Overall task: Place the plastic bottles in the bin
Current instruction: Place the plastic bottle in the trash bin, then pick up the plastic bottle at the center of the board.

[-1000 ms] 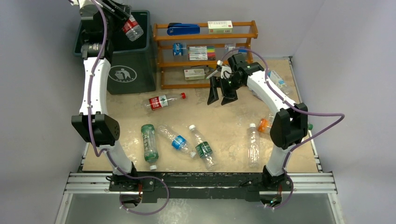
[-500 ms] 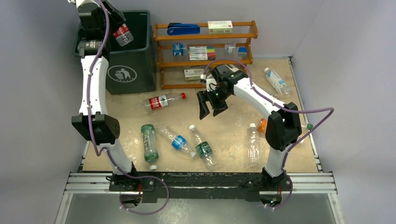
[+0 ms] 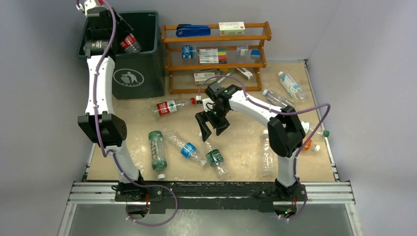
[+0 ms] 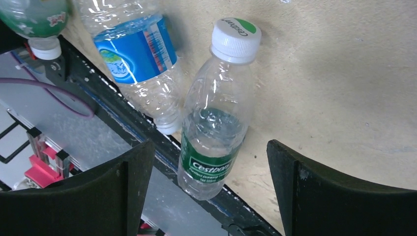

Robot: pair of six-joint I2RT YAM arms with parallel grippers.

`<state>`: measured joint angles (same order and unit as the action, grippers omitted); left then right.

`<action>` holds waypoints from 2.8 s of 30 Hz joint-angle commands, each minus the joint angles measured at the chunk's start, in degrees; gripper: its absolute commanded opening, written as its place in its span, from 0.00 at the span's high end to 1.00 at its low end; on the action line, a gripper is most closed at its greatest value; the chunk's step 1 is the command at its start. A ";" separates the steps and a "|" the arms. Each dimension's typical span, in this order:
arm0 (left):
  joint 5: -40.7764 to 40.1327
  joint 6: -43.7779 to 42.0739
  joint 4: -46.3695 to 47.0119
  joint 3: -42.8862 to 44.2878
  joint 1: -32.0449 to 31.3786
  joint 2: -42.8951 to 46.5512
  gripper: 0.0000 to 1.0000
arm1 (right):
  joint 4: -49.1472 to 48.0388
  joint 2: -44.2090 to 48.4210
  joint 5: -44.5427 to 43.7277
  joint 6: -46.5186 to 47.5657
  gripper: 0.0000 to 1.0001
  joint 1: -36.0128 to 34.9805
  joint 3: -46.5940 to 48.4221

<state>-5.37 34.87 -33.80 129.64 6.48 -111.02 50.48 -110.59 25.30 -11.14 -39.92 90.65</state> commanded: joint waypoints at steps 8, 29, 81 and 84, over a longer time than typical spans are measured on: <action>0.76 0.26 -0.45 2.26 3.17 -0.54 0.18 | -0.72 -3.59 -3.27 0.22 0.13 -1.13 0.99; 19.36 17.19 0.42 -9.40 2.17 12.51 0.15 | -2.01 -8.23 -1.42 1.83 0.13 -4.14 1.50; 29.52 20.40 6.73 -38.28 -18.32 27.06 0.11 | -5.25 2.77 21.78 -15.35 0.53 27.87 15.85; 28.91 19.58 6.47 -38.61 -20.16 26.61 0.11 | -9.74 3.75 26.49 -19.21 0.53 29.68 13.91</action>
<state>23.24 54.98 -30.00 91.68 -11.70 -83.90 47.62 -109.95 40.34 -23.88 -10.37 106.59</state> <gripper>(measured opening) 0.886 0.513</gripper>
